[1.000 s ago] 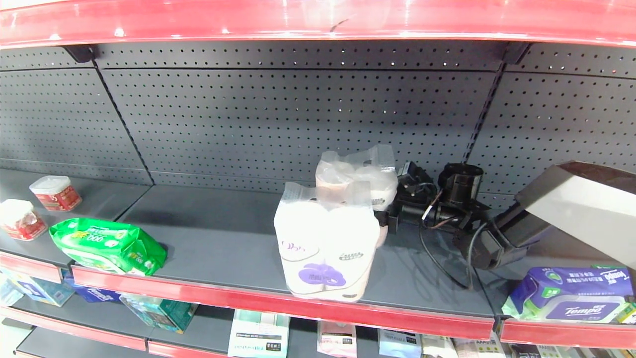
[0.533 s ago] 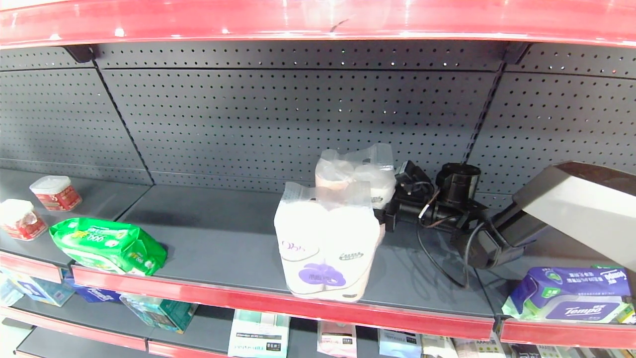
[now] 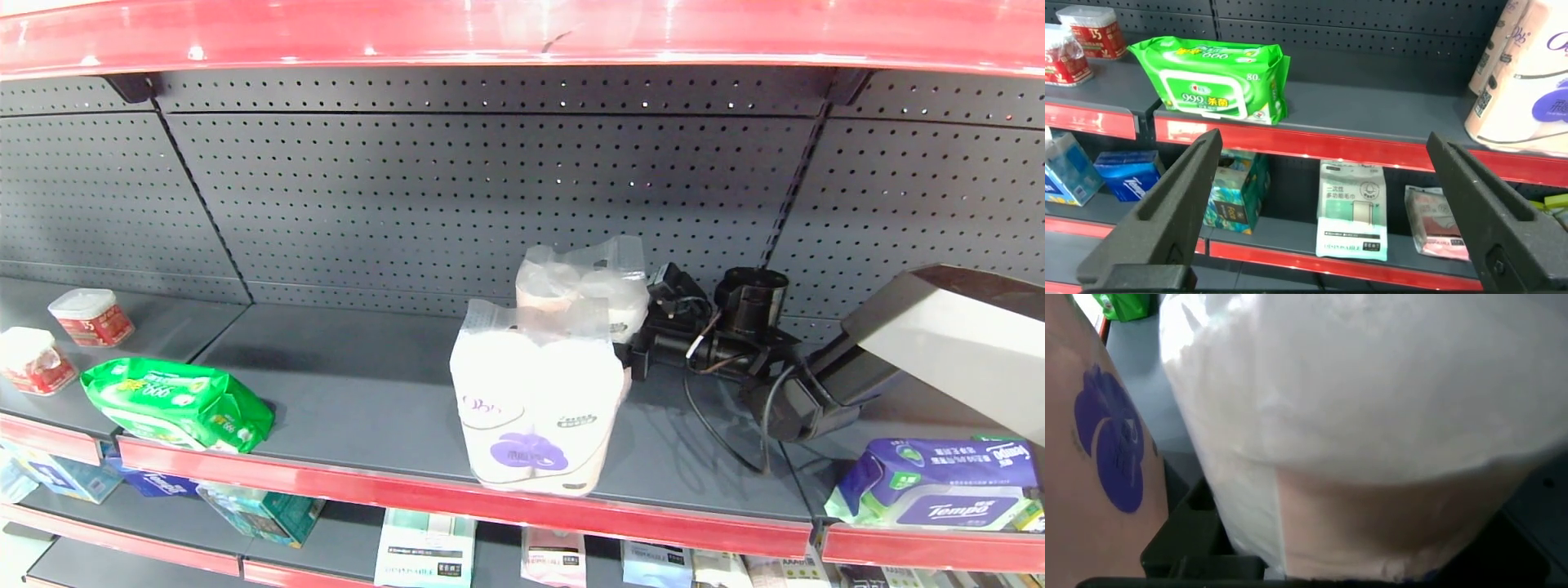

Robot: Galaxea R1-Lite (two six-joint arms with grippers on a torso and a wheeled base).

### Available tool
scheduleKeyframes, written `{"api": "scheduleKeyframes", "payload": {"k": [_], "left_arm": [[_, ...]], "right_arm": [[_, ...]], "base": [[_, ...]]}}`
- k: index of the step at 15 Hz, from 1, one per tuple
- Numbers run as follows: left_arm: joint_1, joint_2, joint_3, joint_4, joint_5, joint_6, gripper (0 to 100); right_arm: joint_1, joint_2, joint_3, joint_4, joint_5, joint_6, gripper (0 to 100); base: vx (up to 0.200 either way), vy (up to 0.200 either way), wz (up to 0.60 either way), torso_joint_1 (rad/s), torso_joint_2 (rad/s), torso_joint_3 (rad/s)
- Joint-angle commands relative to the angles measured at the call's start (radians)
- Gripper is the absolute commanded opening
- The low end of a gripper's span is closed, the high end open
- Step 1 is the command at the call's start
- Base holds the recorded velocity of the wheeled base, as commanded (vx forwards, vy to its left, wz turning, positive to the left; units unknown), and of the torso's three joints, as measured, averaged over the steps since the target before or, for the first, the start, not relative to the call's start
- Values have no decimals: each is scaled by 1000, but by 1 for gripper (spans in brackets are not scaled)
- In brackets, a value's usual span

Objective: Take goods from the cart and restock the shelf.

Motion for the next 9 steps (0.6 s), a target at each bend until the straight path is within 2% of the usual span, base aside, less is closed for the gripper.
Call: {"api": "scheduleKeyframes", "payload": {"k": [1,9], "left_arm": [[-1,0,0,0,1,0,100],[1,0,0,0,1,0,100]], "right_arm": [[11,-3,-1,-2,0,3,0],[-2,-2,7,3,0,6,0]], "base": [[0,0,0,0,0,0],[0,0,0,0,0,0]]}}
